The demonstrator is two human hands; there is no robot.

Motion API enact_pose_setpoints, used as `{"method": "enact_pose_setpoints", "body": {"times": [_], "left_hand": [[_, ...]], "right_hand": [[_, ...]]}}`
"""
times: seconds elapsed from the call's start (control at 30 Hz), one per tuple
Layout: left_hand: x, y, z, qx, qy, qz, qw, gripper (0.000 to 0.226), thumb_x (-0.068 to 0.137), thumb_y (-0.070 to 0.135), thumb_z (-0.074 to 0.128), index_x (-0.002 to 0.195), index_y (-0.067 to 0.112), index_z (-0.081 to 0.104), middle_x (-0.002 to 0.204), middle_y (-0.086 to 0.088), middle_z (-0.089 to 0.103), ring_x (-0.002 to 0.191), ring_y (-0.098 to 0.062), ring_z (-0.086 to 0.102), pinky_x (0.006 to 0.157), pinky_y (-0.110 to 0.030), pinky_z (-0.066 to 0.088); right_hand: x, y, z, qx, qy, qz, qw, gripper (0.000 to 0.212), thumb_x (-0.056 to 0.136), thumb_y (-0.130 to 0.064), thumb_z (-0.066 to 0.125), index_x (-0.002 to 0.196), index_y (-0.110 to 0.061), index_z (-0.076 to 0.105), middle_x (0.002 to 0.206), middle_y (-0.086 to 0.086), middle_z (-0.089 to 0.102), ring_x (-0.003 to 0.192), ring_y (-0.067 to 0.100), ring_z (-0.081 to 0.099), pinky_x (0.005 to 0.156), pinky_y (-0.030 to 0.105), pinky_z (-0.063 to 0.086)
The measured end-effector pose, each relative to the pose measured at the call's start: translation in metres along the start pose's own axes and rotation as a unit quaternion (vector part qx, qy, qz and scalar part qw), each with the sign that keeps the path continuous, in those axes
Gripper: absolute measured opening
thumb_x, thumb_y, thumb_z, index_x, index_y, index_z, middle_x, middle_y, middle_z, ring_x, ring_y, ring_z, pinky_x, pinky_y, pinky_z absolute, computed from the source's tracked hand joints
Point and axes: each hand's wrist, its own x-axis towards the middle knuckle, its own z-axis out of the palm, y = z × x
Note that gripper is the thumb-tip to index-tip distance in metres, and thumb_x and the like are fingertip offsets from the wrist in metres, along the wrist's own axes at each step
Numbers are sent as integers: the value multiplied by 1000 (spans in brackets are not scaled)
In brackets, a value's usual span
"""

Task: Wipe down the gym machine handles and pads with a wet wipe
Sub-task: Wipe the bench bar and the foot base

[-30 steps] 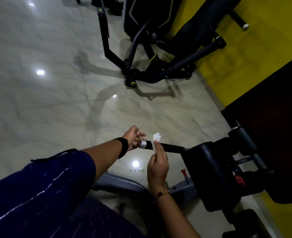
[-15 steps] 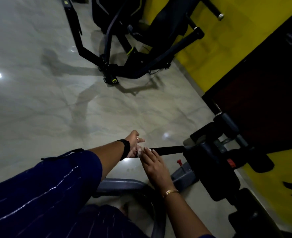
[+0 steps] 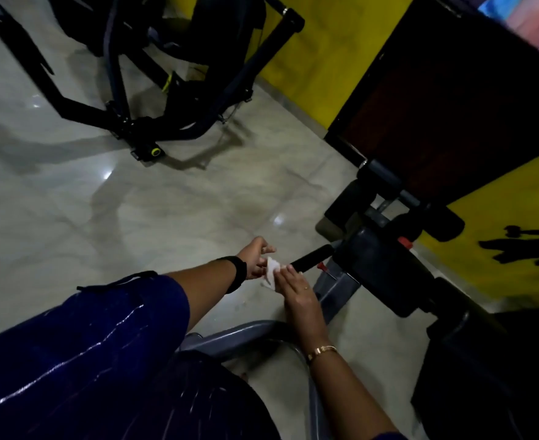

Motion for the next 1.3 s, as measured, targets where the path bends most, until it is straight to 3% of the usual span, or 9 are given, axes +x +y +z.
{"method": "enact_pose_setpoints", "body": {"times": [0.2, 0.37, 0.43, 0.63, 0.73, 0.83, 0.93, 1.03, 1.3], "left_hand": [[7, 12, 31, 128, -38, 61, 989, 42, 101, 12, 22, 109, 8, 63, 106, 1, 60, 99, -11, 55, 75, -12, 40], [17, 22, 28, 291, -77, 135, 944, 47, 104, 17, 22, 138, 11, 53, 144, -2, 48, 140, -14, 36, 105, -19, 25], [27, 32, 25, 495, -96, 194, 841, 44, 106, 23, 25, 146, 21, 45, 156, 0, 33, 146, -16, 23, 112, -24, 20], [54, 65, 38, 886, -119, 337, 295, 60, 98, 37, 10, 155, 26, -2, 164, -2, -6, 151, -21, -8, 120, -36, -3], [65, 76, 44, 889, -148, 389, 190, 73, 76, 42, -11, 147, 31, -9, 164, 1, -1, 151, -21, -2, 119, -36, -10], [85, 92, 53, 855, -191, 478, 62, 65, 84, 32, 18, 148, 26, 28, 155, -1, 34, 147, -21, 22, 119, -40, -1], [106, 115, 76, 820, -250, 506, -93, 65, 82, 28, 29, 144, 21, 46, 154, 4, 34, 150, -14, -8, 120, -41, 0], [117, 134, 104, 775, -290, 536, -169, 68, 79, 26, 31, 146, 18, 43, 154, 3, 38, 149, -12, 0, 122, -40, -2], [139, 146, 139, 724, -360, 542, -230, 61, 96, 31, 15, 155, 23, 13, 163, 2, 8, 148, -15, -6, 115, -40, -23]], "right_hand": [[28, 41, -5, 22, -37, 164, 986, 68, 83, 22, 41, 144, -8, 42, 152, 14, 35, 146, 29, 20, 119, 42, 19], [45, 44, -3, 27, -25, 139, 990, 55, 84, 16, 45, 132, -10, 57, 139, 12, 52, 134, 33, 41, 115, 36, 21], [32, 37, 2, 37, -15, 62, 997, 63, 70, 21, 51, 124, -9, 63, 129, 13, 60, 123, 36, 53, 111, 47, 34], [18, 56, -6, -4, -18, 86, 996, 69, 72, 18, 41, 134, -8, 55, 137, 14, 54, 130, 30, 49, 112, 44, 26], [38, 66, -14, 15, -66, 187, 980, 61, 89, 13, 36, 143, -14, 43, 149, 10, 40, 142, 27, 29, 116, 36, 22], [49, 54, -16, 29, -80, 220, 972, 48, 95, 2, 38, 139, -15, 48, 143, 10, 45, 133, 29, 37, 109, 35, 30], [34, 42, -9, 39, -60, 190, 979, 65, 85, 14, 42, 145, -9, 40, 151, 12, 37, 141, 28, 30, 117, 34, 16], [25, 44, -4, 42, -58, 250, 965, 75, 83, 19, 42, 150, -12, 28, 158, 7, 23, 146, 21, 15, 119, 38, 8], [93, 8, 9, 9, -85, 487, 869, 62, 95, 4, 35, 152, -7, 15, 161, 11, 6, 149, 26, 4, 119, 33, 2]]}}
